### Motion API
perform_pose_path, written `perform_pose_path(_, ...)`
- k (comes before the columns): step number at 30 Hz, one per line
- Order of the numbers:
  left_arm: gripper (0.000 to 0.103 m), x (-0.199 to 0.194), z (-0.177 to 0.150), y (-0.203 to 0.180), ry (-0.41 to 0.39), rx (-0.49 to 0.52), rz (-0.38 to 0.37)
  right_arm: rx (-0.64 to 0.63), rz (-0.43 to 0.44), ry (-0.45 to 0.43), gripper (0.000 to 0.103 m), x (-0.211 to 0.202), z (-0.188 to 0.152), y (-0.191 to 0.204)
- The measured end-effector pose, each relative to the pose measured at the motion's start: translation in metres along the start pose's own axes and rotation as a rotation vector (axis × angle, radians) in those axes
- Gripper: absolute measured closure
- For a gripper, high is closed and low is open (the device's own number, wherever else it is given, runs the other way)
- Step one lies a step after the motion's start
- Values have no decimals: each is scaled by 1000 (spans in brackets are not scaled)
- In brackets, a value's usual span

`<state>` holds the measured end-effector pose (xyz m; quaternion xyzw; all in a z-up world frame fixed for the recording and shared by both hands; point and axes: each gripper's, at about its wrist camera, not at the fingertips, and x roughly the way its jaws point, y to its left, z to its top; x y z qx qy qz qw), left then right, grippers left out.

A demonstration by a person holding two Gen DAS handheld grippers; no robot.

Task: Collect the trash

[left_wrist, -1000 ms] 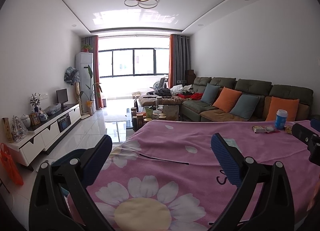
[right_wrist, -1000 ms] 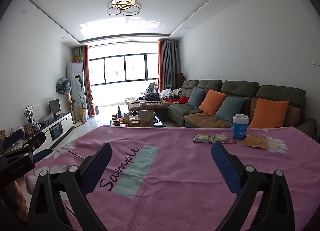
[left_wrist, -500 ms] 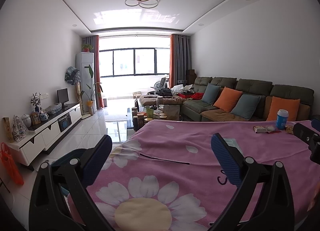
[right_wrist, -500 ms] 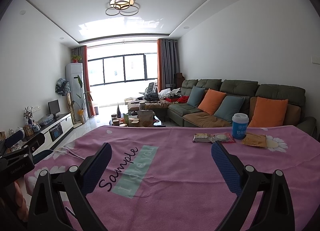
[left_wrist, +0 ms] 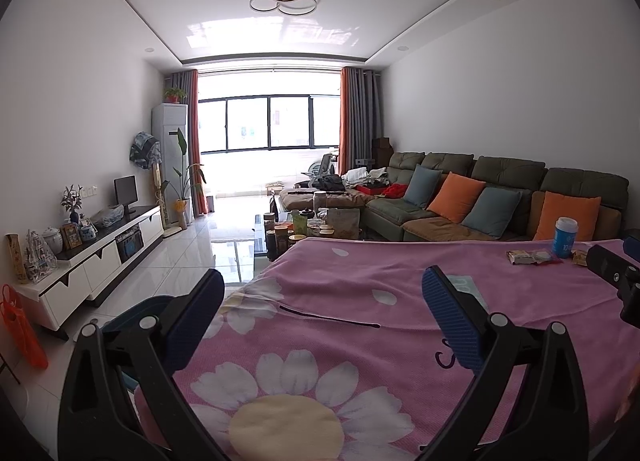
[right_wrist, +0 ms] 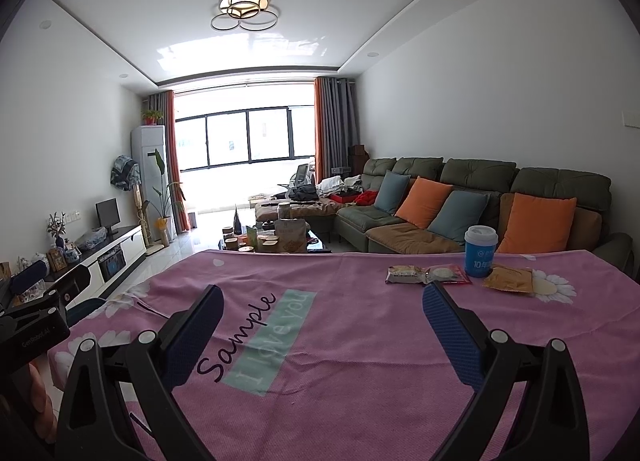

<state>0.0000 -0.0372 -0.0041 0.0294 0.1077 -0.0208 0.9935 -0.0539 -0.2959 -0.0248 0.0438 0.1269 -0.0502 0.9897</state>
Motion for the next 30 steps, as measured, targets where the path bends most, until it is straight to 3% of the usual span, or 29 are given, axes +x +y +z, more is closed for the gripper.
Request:
perform_pose_path(21,6,6,-1,0,16,3,-24,5,-4,2,7,2,-1,-1)
perform_pose_path(26,6,24,-1,-4,108,15,-51,16,-17,18,7,9,-3,-8)
perform_pose_path(30,6,62,-2,-10,251,26,-92,3,-55,65,7,20,-3,-22)
